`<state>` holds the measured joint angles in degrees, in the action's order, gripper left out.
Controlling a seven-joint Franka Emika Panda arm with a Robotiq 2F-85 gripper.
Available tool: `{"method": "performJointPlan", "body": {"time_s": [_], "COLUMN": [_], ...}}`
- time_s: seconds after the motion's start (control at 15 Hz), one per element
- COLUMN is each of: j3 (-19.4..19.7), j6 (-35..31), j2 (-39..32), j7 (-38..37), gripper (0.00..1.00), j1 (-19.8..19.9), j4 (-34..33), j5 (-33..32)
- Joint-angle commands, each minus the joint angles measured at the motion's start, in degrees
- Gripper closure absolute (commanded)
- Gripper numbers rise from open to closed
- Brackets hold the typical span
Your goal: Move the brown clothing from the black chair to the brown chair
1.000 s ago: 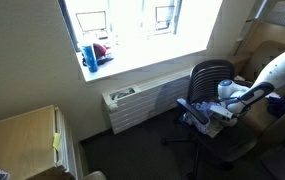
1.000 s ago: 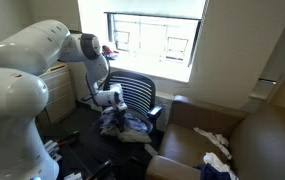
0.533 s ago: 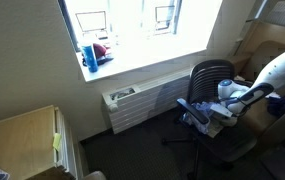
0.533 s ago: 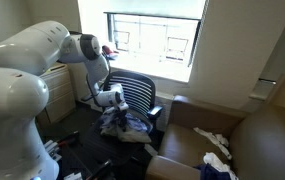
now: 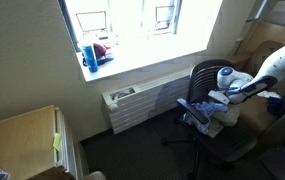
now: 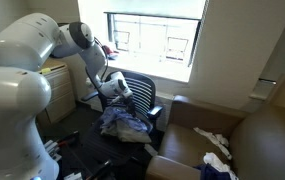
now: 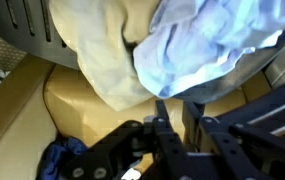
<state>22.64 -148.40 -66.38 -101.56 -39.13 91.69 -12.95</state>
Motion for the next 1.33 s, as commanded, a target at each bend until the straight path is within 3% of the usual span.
{"method": "performJointPlan", "body": {"time_s": [0.0,0.4,0.47,0.67,0.8,1.0,1.07,1.27], "j3": [-8.95,-17.52,-14.74,-16.22,-17.02,-17.27,-16.34,-16.22], "j6": [1.63,15.94,11.75,14.34,13.55,6.66,10.05,7.13], "j2": [0.58,0.06,-0.45,-0.47,-1.83,-5.68,-3.0,-5.81], "j7": [8.53,20.15,16.04,18.33,18.75,18.96,18.5,18.65], "gripper": [0.45,0.03,0.22,0.0,0.0,0.0,0.0,0.0], "j1": [7.84,17.12,14.25,15.98,16.54,16.73,15.63,15.49], "j4": [0.19,-1.61,-0.95,-1.45,-2.01,-2.62,-1.46,-2.1], "j5": [1.05,4.37,2.94,3.75,4.28,4.23,4.18,4.48]}}
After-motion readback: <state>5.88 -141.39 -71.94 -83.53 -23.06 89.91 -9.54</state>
